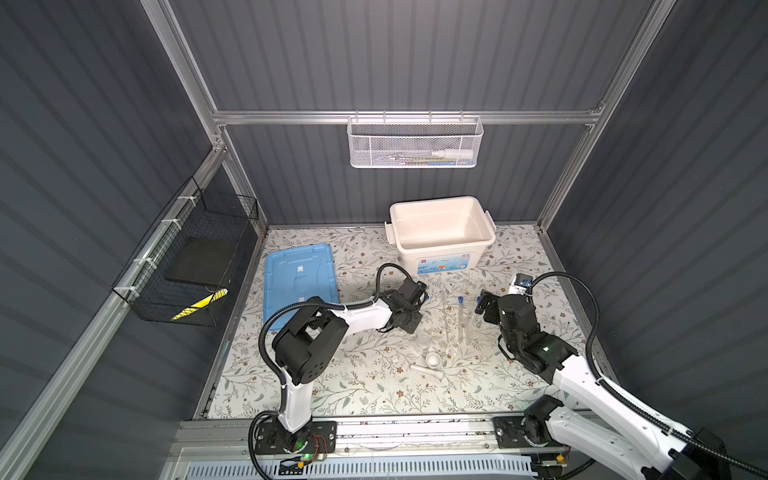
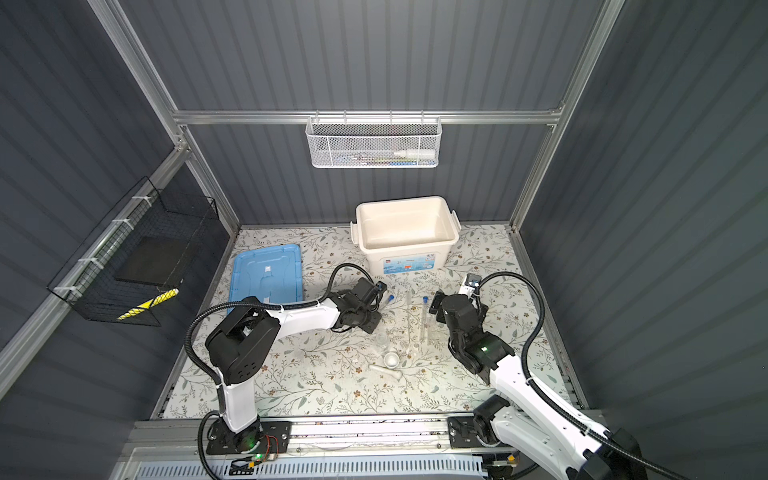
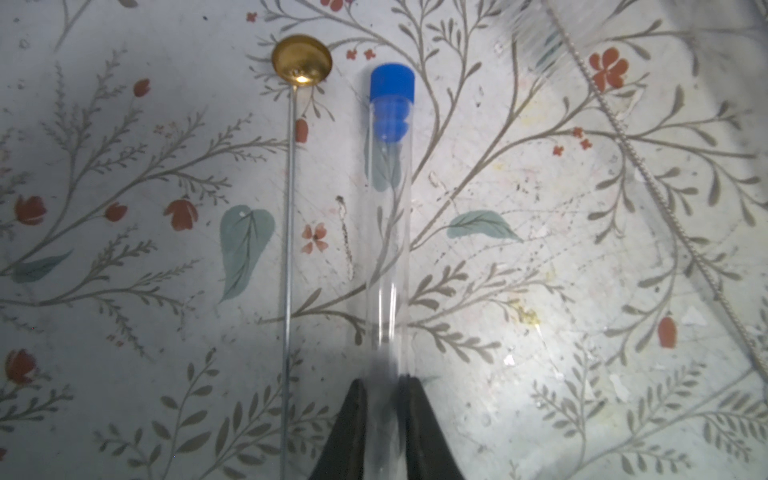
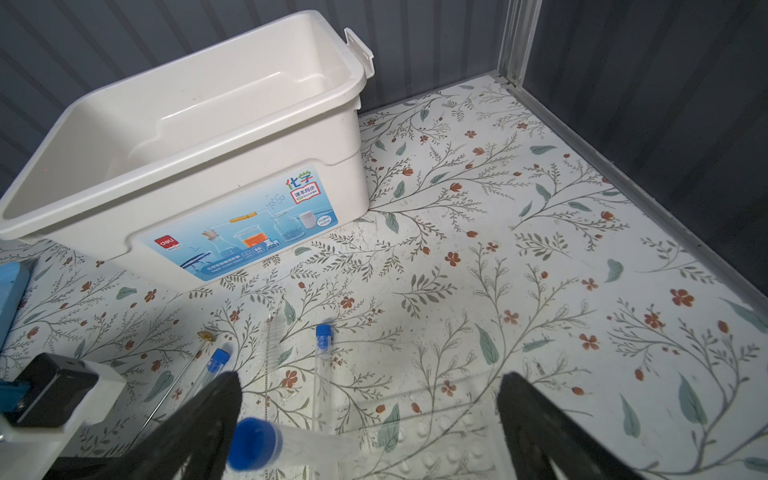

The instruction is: Organize the chemistry lab equipment

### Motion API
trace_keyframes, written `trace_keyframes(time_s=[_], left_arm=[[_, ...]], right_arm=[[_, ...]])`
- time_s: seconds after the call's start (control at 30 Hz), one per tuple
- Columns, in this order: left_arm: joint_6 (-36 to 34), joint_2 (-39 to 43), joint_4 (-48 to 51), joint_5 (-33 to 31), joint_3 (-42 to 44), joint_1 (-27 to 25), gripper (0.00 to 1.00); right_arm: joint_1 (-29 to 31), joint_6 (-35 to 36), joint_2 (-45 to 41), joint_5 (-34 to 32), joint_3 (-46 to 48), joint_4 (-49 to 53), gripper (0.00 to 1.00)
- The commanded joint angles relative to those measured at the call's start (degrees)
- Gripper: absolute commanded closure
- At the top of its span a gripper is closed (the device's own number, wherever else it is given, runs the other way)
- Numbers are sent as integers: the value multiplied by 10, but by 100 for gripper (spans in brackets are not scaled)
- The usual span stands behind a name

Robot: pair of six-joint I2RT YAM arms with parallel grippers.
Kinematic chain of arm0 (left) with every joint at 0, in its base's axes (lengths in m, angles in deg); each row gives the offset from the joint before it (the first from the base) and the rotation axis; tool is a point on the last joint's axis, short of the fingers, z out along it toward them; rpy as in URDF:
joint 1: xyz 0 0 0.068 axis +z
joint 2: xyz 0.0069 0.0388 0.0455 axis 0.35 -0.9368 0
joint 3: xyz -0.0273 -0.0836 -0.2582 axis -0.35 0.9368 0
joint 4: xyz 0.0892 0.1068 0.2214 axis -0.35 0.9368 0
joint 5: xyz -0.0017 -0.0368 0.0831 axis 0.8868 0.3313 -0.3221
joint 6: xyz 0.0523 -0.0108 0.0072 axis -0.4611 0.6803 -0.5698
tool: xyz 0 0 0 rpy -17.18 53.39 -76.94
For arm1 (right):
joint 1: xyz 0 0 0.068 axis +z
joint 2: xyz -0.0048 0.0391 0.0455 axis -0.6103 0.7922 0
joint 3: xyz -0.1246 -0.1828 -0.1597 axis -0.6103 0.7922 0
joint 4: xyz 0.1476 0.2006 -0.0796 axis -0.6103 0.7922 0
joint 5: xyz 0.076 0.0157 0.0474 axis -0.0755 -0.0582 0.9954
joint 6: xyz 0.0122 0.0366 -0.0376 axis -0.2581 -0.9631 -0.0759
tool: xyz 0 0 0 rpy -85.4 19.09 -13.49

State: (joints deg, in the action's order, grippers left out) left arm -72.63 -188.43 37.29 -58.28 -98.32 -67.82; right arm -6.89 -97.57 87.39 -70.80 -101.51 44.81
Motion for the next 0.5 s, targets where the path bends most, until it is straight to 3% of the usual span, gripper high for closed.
trace_keyframes(time_s=[0.0, 0.37, 0.47], left_arm=[[0, -24, 19, 15, -5, -3, 86], [-2, 1, -3, 27, 0, -3, 90], [-6, 10, -9, 27, -3, -3, 90]], right_arm=[[-1, -8, -1, -2, 5, 2, 2], [-4, 14, 6, 38, -21, 1, 1], [-17, 18, 10, 82, -36, -2, 1]])
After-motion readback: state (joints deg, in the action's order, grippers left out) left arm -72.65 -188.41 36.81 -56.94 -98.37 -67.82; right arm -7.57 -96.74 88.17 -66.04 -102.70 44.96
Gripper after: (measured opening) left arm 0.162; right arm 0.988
